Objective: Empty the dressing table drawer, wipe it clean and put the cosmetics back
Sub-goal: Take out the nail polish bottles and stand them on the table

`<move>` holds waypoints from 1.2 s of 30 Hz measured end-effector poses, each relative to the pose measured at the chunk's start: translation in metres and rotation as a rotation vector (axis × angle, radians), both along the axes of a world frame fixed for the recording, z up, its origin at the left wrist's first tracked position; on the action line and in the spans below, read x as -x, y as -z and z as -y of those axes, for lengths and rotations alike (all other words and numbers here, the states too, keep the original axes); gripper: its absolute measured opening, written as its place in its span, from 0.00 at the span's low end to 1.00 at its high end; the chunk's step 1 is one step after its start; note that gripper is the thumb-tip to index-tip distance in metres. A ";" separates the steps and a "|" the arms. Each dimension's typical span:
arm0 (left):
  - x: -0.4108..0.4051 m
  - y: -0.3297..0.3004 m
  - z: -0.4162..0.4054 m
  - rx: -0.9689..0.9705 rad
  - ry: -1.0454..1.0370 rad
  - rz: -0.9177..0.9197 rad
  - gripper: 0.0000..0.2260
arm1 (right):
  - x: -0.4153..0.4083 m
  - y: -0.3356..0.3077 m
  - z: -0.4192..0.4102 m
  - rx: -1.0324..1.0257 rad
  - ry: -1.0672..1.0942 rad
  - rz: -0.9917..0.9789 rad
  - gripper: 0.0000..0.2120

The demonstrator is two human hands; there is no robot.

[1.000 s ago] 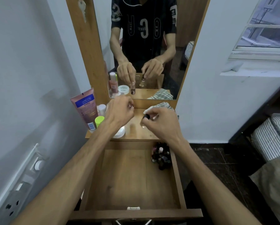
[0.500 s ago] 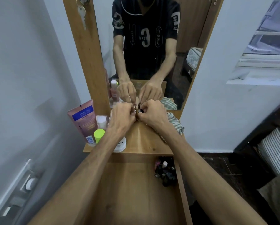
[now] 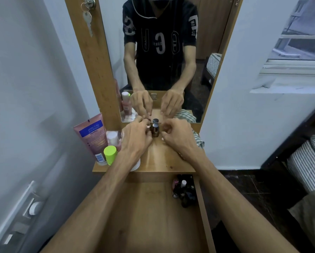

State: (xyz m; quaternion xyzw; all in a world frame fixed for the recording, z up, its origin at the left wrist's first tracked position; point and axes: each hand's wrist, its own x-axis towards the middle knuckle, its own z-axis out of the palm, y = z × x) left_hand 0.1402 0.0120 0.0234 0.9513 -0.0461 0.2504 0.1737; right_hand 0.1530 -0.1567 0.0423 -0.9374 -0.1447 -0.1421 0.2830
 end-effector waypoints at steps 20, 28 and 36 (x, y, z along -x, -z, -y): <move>0.143 0.079 0.087 0.014 0.433 -0.346 0.19 | 0.139 0.047 0.105 0.298 0.025 -0.315 0.06; 0.146 0.076 0.097 0.071 0.383 -0.320 0.12 | 0.150 0.064 0.101 0.392 0.036 -0.306 0.10; 0.155 0.081 0.079 0.143 0.327 -0.296 0.13 | 0.153 0.065 0.095 0.273 0.143 -0.218 0.07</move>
